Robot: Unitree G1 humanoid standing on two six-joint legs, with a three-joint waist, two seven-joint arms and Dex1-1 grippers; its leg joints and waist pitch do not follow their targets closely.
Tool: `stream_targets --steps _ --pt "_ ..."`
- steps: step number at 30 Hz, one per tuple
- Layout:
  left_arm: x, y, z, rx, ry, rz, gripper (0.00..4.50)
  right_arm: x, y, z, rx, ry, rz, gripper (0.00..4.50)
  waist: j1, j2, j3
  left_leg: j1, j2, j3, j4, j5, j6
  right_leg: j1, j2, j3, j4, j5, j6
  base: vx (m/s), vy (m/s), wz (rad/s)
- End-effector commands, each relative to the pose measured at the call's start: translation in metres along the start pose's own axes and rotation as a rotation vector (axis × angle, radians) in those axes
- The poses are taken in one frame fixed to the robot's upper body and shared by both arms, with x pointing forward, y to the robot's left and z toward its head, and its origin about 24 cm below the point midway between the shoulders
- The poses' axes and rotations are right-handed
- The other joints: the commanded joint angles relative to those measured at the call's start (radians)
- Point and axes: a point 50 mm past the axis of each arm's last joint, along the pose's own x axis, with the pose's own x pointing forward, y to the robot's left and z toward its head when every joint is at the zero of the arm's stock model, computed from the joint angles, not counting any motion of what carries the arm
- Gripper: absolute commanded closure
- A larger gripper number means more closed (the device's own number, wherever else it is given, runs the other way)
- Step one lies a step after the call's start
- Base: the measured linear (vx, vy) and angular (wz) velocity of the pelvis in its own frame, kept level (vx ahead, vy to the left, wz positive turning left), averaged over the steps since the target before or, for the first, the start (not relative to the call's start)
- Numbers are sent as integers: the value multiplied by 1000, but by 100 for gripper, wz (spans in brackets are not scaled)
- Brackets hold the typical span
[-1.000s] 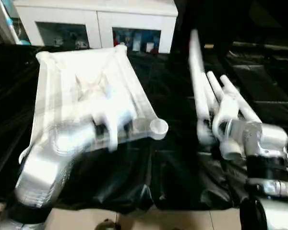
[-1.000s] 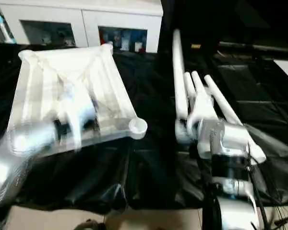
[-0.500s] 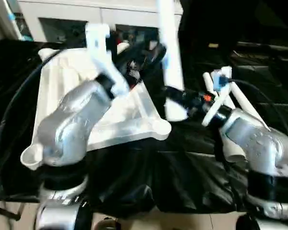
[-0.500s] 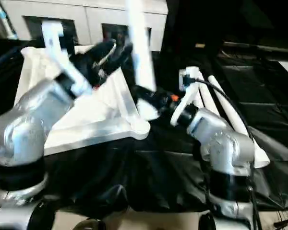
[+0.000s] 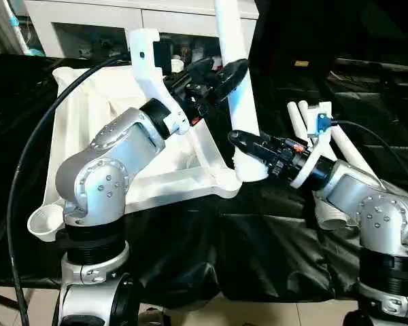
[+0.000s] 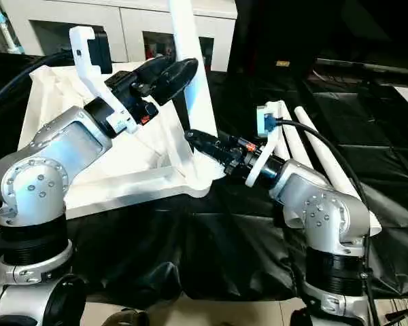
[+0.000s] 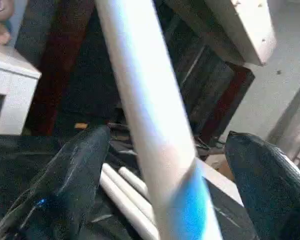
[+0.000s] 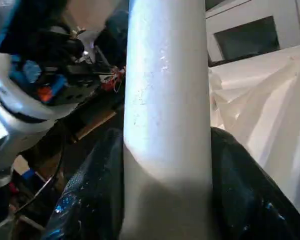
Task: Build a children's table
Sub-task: Pick table leg
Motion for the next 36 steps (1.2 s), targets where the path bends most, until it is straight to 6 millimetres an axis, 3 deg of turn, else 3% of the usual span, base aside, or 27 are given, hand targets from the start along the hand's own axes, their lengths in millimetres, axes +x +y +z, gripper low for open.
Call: stream_targets --steps 1,6,13,14,26,36 --pt "3 1 -1 -30 16 19 33 1 9 7 -70 -10 42 257 2 -7 -72 25 79 -31 -65 -49 56 45 -95 51 -72 -29 -205 0 0 0" --pt "5 2 -4 -86 26 19 33 6 12 2 -167 49 28 257 6 -7 -78 24 79 -31 -62 -33 58 48 -96 50 -69 8 -218 0 0 0" --pt "6 -2 -7 -113 36 12 33 11 3 -3 -372 142 -110 257 9 -8 -79 24 80 -31 -61 -42 42 47 -97 51 -69 -7 -209 0 0 0" --pt "7 -2 -7 -124 28 20 63 14 0 -2 -421 138 -149 257 10 -6 -81 26 80 -31 -61 -44 40 48 -97 52 -68 -3 -213 0 0 0" --pt "5 -2 -13 -175 48 27 149 20 2 -11 -480 162 -152 257 8 -8 -80 25 79 -30 -58 -45 68 49 -94 52 -65 25 -220 0 0 0" --pt "5 0 -17 -151 70 34 234 23 5 -12 -499 160 -130 257 7 -1 -81 27 80 -32 -59 -58 59 49 -93 52 -64 31 -222 0 0 0"
